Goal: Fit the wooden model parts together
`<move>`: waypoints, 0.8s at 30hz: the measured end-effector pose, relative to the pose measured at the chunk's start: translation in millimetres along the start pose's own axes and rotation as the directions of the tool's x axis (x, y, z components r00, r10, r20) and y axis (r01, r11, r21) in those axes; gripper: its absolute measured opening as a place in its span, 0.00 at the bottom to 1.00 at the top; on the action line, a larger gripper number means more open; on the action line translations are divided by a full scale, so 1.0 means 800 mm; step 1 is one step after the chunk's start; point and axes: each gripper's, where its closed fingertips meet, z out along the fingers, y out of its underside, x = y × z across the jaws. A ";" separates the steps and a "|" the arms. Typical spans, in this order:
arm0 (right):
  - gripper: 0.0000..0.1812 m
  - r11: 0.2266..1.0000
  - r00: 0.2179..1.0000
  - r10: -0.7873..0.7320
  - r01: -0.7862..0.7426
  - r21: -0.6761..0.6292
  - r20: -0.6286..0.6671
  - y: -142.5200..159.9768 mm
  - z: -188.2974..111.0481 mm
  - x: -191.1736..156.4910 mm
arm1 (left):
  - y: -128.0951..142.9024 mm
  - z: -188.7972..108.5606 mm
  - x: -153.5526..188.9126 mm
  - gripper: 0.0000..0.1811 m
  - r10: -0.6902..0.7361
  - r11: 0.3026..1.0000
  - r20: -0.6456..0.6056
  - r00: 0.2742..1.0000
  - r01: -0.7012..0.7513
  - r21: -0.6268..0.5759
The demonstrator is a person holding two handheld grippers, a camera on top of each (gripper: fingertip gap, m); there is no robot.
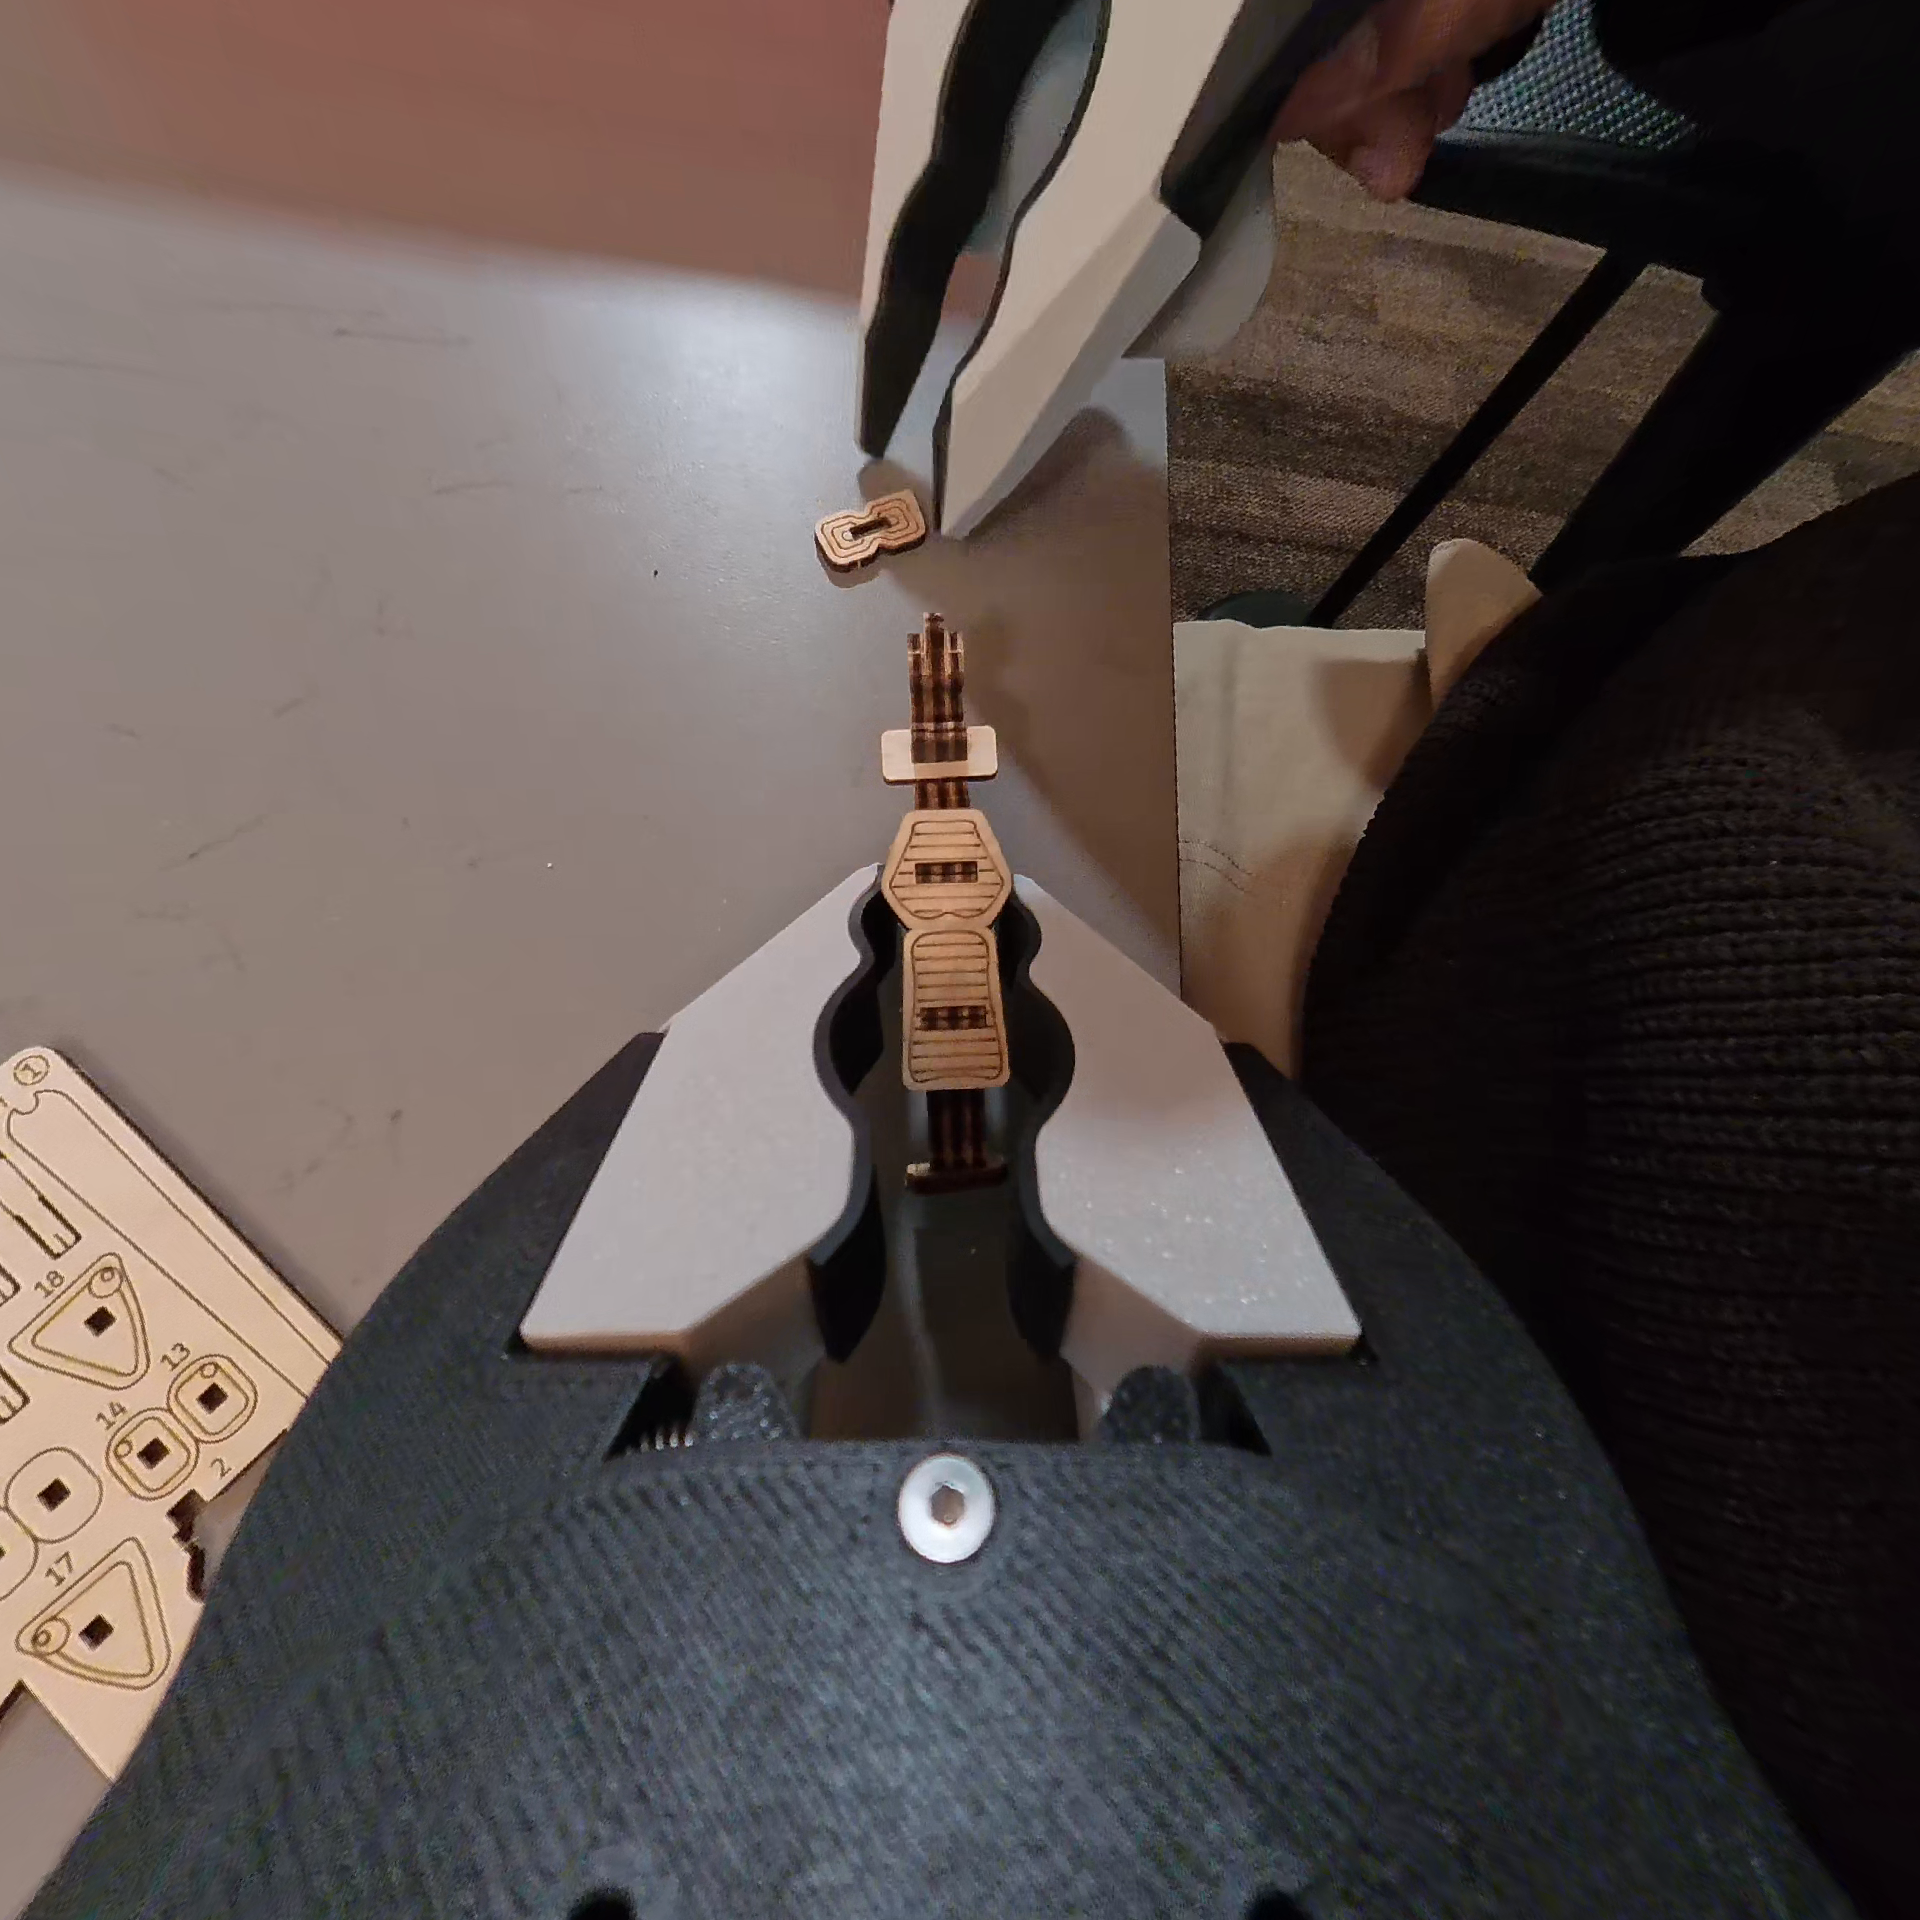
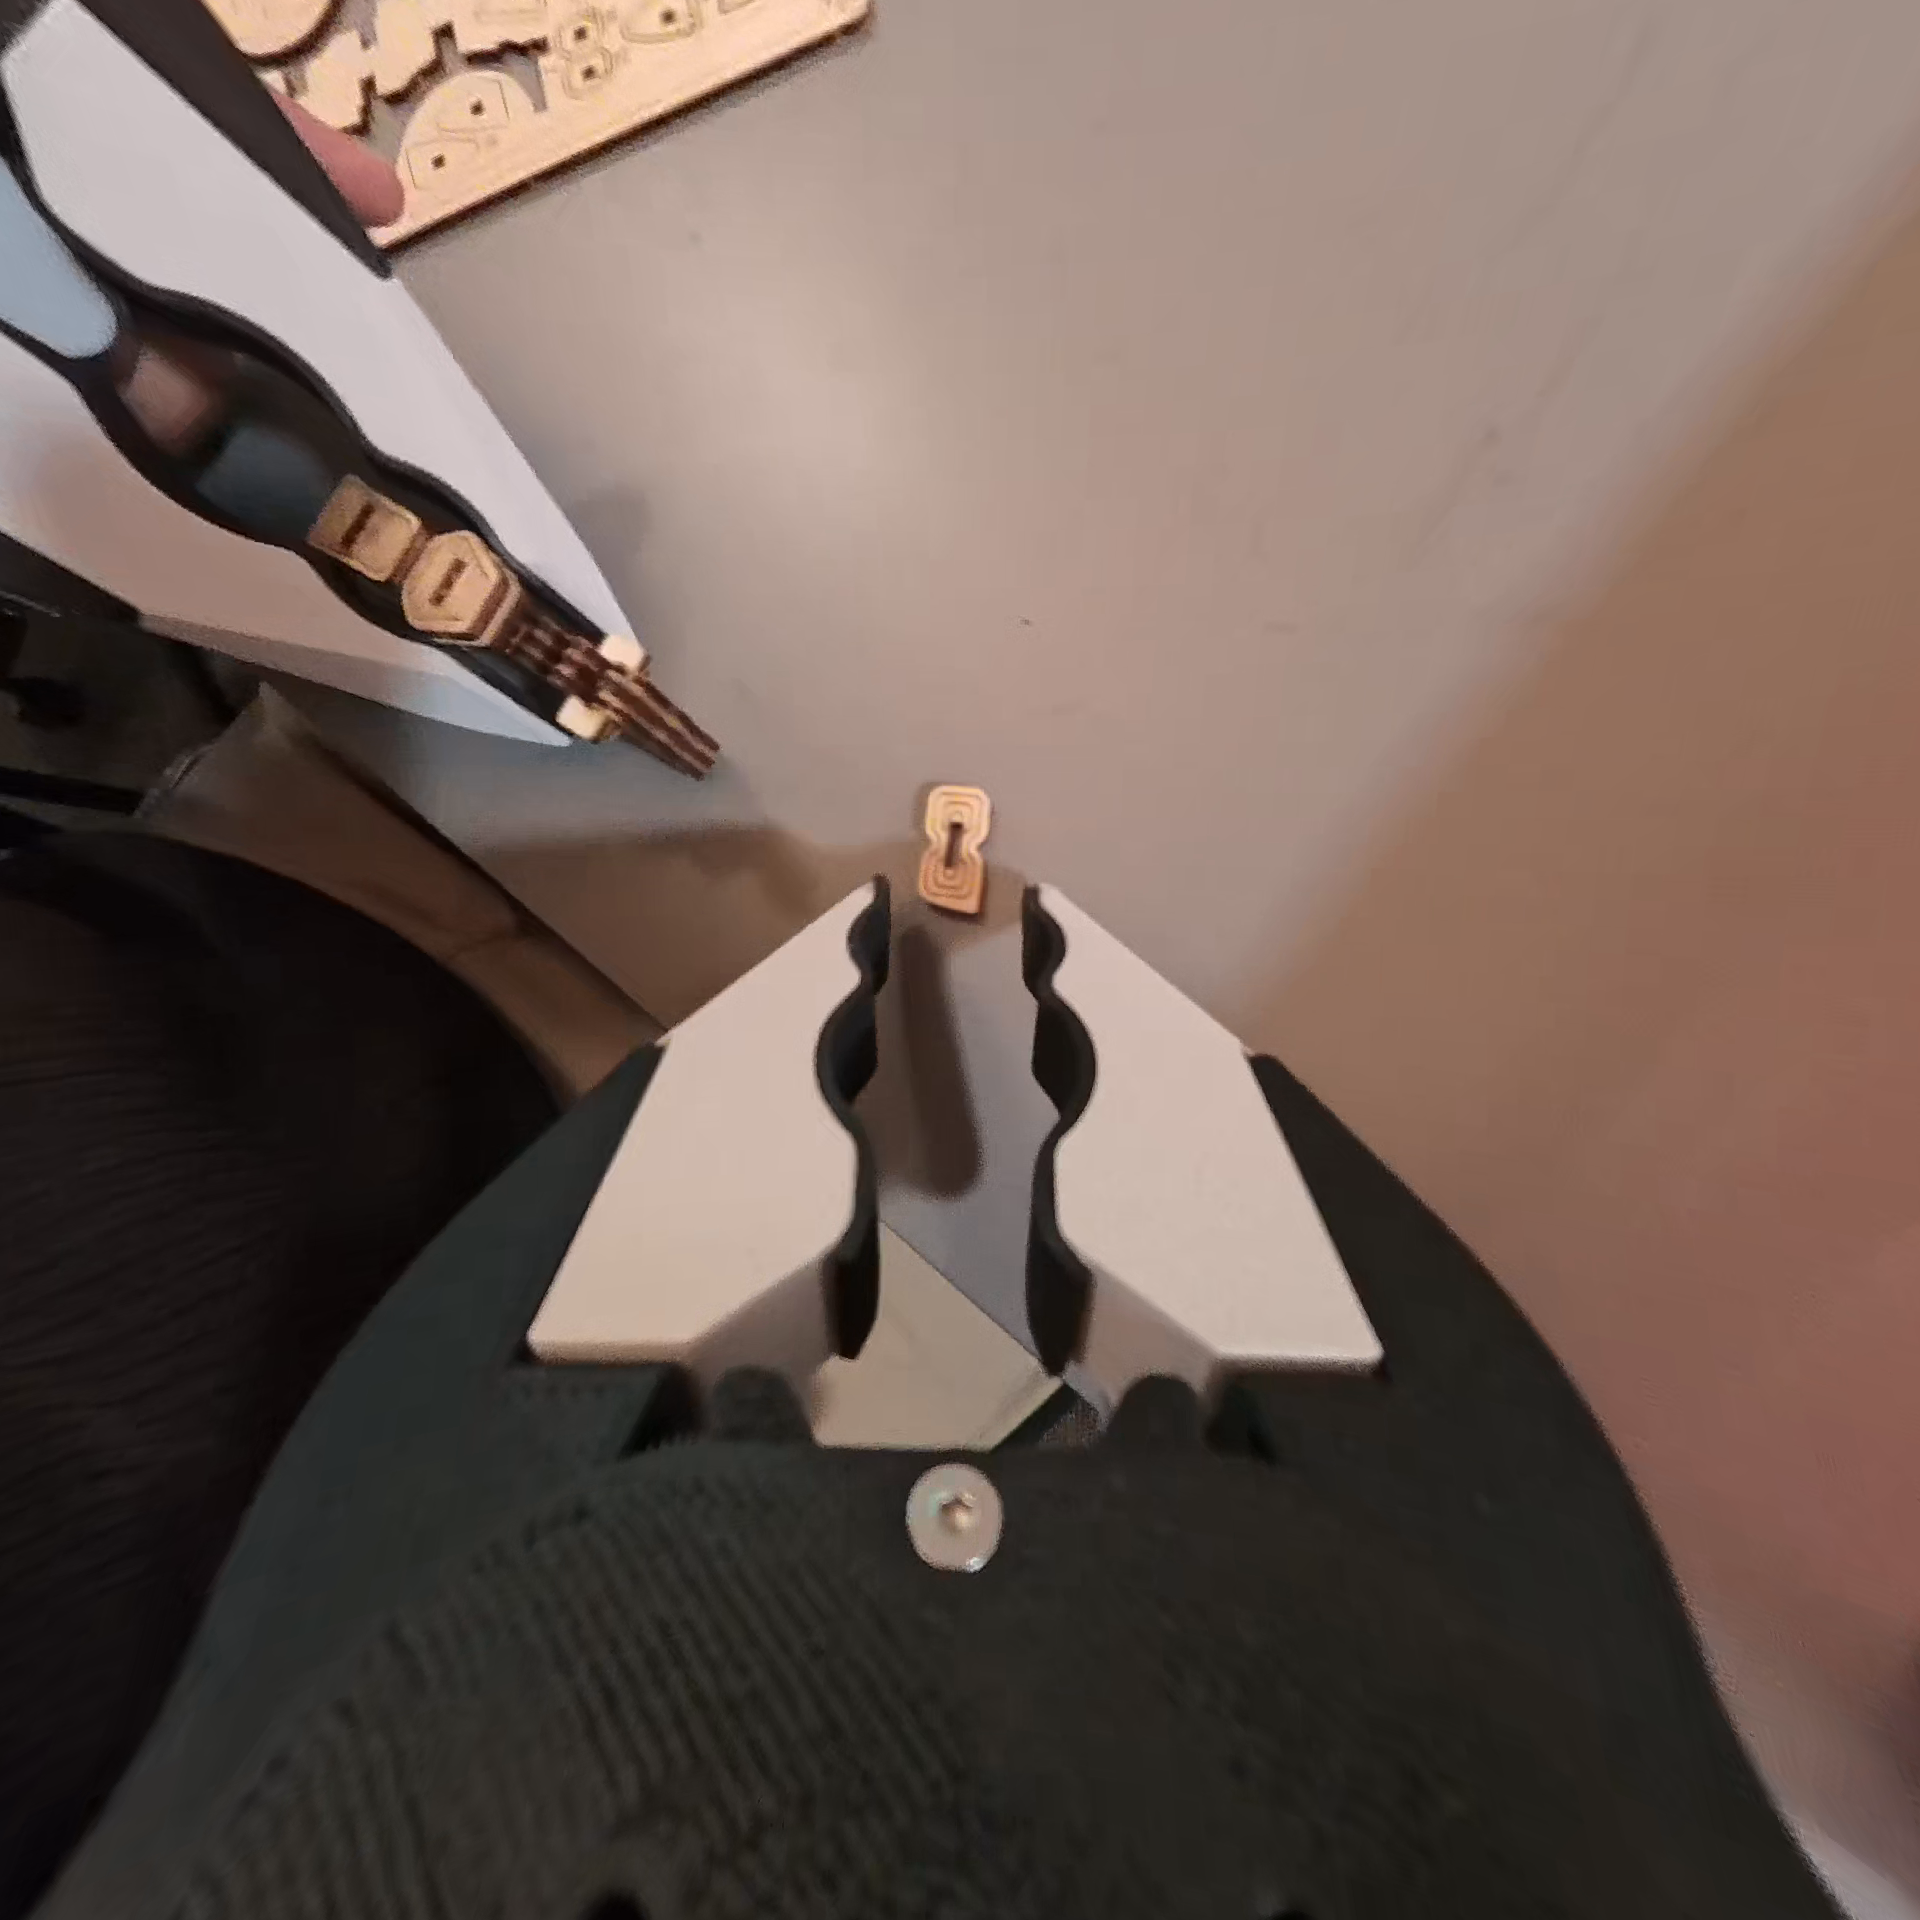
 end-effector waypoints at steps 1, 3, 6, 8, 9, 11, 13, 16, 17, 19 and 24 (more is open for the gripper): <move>0.14 1.000 1.000 -0.008 0.008 0.001 0.010 -0.001 0.002 -0.005 | 0.000 0.000 0.000 0.10 0.001 1.000 0.002 1.000 -0.001 0.000; 0.14 1.000 0.997 -0.012 0.012 -0.002 0.079 -0.002 0.005 -0.023 | 0.000 0.000 0.000 0.10 0.003 1.000 0.002 1.000 -0.003 0.000; 0.15 1.000 0.980 -0.016 0.013 0.015 0.201 -0.005 0.005 -0.048 | 0.000 0.000 0.000 0.10 0.002 1.000 0.002 1.000 -0.002 0.000; 0.15 0.996 0.981 -0.062 0.050 0.071 0.186 -0.016 -0.003 -0.045 | 0.000 0.000 0.000 0.10 0.003 1.000 0.002 1.000 -0.003 0.000; 0.16 0.992 0.982 -0.094 0.077 0.104 0.164 -0.021 -0.008 -0.041 | 0.000 0.000 0.000 0.10 0.004 1.000 0.003 1.000 -0.004 0.000; 0.16 0.980 0.985 -0.143 0.128 0.155 0.091 -0.030 -0.015 -0.026 | 0.000 0.000 0.001 0.10 0.004 1.000 0.001 1.000 -0.004 0.000; 0.17 0.978 0.988 -0.151 0.147 0.149 0.020 -0.029 -0.015 -0.013 | 0.000 0.000 0.000 0.10 0.001 1.000 0.001 1.000 -0.001 0.000; 0.17 0.989 0.995 -0.100 0.102 0.103 -0.030 -0.023 -0.004 -0.011 | 0.000 0.000 0.000 0.10 -0.004 1.000 0.002 1.000 0.004 0.000; 0.18 0.992 0.995 -0.085 0.089 0.092 -0.047 -0.022 0.000 -0.012 | 0.000 0.000 0.000 0.10 -0.004 1.000 0.003 1.000 0.004 0.000; 0.21 0.994 0.992 -0.082 0.088 0.064 -0.099 -0.019 0.005 -0.013 | 0.000 0.000 -0.001 0.10 -0.004 1.000 0.004 1.000 0.004 0.000; 0.22 0.997 0.989 -0.067 0.073 0.040 -0.132 -0.014 0.016 -0.018 | 0.001 0.000 -0.001 0.10 -0.007 1.000 0.003 1.000 0.007 0.001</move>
